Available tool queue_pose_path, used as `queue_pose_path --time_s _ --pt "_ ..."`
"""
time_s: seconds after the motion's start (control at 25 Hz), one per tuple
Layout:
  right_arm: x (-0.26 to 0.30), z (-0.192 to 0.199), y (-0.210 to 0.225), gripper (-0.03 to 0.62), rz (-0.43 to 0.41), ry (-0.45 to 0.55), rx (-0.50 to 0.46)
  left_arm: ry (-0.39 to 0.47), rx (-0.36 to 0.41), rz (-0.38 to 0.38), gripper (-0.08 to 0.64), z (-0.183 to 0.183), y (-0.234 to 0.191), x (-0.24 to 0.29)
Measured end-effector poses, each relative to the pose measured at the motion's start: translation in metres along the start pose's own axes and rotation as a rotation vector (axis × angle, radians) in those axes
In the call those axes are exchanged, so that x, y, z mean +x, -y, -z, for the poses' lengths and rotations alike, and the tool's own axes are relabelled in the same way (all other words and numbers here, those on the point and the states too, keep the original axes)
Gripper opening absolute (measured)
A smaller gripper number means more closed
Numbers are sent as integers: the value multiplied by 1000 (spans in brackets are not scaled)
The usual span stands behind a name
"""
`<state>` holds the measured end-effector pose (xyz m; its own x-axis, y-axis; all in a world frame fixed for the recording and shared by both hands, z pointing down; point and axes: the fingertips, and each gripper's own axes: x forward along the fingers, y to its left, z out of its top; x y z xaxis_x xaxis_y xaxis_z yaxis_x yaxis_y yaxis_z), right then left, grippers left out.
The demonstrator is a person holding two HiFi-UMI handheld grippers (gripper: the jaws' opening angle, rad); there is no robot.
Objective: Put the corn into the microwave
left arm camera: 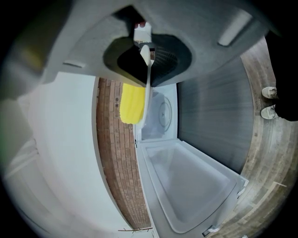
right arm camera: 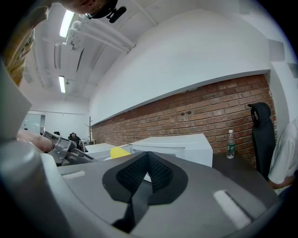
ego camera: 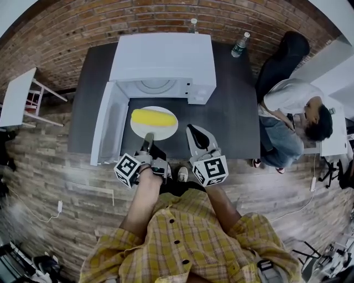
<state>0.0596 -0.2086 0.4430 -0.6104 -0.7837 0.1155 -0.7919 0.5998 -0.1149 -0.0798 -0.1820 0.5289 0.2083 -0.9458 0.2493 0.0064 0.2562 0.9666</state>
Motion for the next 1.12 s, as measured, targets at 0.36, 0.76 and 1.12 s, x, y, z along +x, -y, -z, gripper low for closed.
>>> queue_pose_path --time_s 0.36,0.76,1.12 --pt "23 9 1 4 27 -20 2 -3 -3 -21 25 -25 -4 28" --pt "43 17 7 5 59 -48 -4 -16 -2 -50 25 -46 -16 68" --pt "57 24 8 5 67 -70 -4 -14 5 -74 25 -61 -31 101"
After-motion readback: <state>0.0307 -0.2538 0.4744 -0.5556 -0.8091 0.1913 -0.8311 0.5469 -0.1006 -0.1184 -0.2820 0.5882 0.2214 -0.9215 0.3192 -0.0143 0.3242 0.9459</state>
